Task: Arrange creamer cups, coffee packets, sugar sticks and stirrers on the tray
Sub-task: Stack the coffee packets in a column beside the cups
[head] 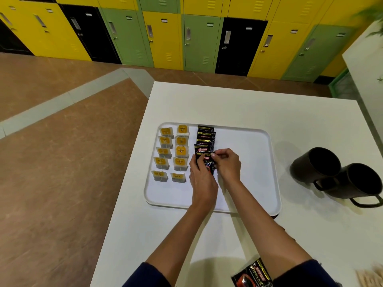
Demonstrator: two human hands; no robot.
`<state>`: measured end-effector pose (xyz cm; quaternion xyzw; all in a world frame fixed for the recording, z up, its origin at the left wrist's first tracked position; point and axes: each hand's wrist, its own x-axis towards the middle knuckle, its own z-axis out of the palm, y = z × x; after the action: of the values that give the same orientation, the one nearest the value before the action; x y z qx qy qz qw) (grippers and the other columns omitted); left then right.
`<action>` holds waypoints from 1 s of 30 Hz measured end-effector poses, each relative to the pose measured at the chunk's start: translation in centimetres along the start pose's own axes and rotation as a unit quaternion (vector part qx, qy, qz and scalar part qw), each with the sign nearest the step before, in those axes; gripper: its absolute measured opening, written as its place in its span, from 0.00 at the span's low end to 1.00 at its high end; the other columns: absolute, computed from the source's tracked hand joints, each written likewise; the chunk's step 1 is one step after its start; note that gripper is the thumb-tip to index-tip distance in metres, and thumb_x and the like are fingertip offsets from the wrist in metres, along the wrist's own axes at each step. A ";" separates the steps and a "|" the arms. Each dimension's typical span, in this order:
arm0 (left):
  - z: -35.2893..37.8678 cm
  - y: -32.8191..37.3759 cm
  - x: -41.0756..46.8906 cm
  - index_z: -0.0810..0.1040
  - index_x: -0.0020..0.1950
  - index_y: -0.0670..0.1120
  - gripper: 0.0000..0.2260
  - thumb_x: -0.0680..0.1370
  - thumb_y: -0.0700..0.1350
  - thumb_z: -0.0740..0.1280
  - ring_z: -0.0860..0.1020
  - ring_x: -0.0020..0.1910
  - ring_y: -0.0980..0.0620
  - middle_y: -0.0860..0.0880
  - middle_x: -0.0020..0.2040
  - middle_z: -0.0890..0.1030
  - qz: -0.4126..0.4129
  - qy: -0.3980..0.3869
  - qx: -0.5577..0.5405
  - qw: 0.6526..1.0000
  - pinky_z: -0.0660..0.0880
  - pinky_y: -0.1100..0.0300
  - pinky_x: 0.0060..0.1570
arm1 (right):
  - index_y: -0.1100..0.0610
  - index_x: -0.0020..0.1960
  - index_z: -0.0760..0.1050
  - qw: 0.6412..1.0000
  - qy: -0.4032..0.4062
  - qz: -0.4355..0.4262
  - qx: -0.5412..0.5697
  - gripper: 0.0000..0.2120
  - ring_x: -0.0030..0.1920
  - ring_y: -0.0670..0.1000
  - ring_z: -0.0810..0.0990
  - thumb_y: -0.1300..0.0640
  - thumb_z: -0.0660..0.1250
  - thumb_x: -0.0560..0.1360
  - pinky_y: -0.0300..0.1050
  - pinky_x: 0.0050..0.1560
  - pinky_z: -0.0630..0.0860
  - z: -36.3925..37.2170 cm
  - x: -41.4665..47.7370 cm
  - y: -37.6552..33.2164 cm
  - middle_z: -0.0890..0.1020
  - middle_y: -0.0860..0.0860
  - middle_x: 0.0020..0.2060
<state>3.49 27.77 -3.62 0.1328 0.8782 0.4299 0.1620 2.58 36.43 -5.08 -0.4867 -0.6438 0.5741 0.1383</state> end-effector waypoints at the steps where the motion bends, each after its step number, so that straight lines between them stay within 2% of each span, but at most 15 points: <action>1: 0.0 0.0 0.1 0.60 0.73 0.45 0.24 0.78 0.34 0.59 0.64 0.69 0.44 0.45 0.74 0.57 -0.007 -0.003 0.000 1.000 0.65 0.47 0.68 | 0.56 0.44 0.78 1.000 0.000 -0.002 -0.001 0.03 0.45 0.55 0.83 0.60 0.72 0.72 0.54 0.52 0.80 0.0 -0.1 0.0 0.82 0.52 0.40; 6: -0.1 0.0 0.6 0.61 0.72 0.45 0.24 0.78 0.34 0.59 0.57 0.74 0.46 0.46 0.76 0.56 -0.026 -0.009 0.019 0.999 0.58 0.46 0.71 | 0.60 0.47 0.78 1.000 -0.002 -0.019 -0.013 0.05 0.44 0.54 0.82 0.60 0.71 0.72 0.51 0.51 0.80 0.0 -0.2 -0.2 0.82 0.53 0.40; 11: -0.4 0.0 0.8 0.61 0.73 0.46 0.23 0.78 0.35 0.59 0.59 0.73 0.46 0.48 0.76 0.57 -0.021 -0.013 0.017 1.000 0.59 0.45 0.70 | 0.59 0.46 0.78 0.999 0.002 -0.036 -0.027 0.05 0.43 0.54 0.82 0.60 0.71 0.72 0.53 0.50 0.80 0.1 -0.2 0.0 0.82 0.52 0.39; 16: -0.5 0.1 1.0 0.60 0.73 0.47 0.23 0.79 0.35 0.57 0.60 0.72 0.47 0.49 0.76 0.57 -0.019 -0.015 0.001 1.000 0.59 0.46 0.70 | 0.57 0.47 0.77 0.996 0.012 -0.062 -0.059 0.05 0.42 0.50 0.80 0.58 0.71 0.73 0.49 0.50 0.79 -0.1 -0.1 -0.4 0.80 0.49 0.39; 24: -0.5 0.2 1.0 0.60 0.73 0.46 0.24 0.78 0.34 0.59 0.60 0.72 0.46 0.48 0.76 0.59 -0.023 -0.014 -0.019 0.999 0.61 0.46 0.70 | 0.54 0.47 0.75 0.995 0.007 -0.067 -0.079 0.05 0.43 0.52 0.82 0.55 0.70 0.73 0.54 0.50 0.80 -0.1 0.1 -0.1 0.81 0.49 0.40; 30: -0.7 0.3 1.0 0.58 0.74 0.44 0.27 0.76 0.32 0.59 0.58 0.74 0.46 0.45 0.76 0.58 -0.022 -0.016 -0.015 1.000 0.60 0.45 0.71 | 0.56 0.48 0.75 0.995 0.011 -0.058 -0.076 0.08 0.42 0.51 0.82 0.53 0.70 0.74 0.52 0.49 0.80 0.0 0.1 -0.1 0.80 0.48 0.38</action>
<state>2.33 27.85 -3.11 0.1177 0.8716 0.4373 0.1879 2.50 36.58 -5.04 -0.4639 -0.7108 0.5096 0.1408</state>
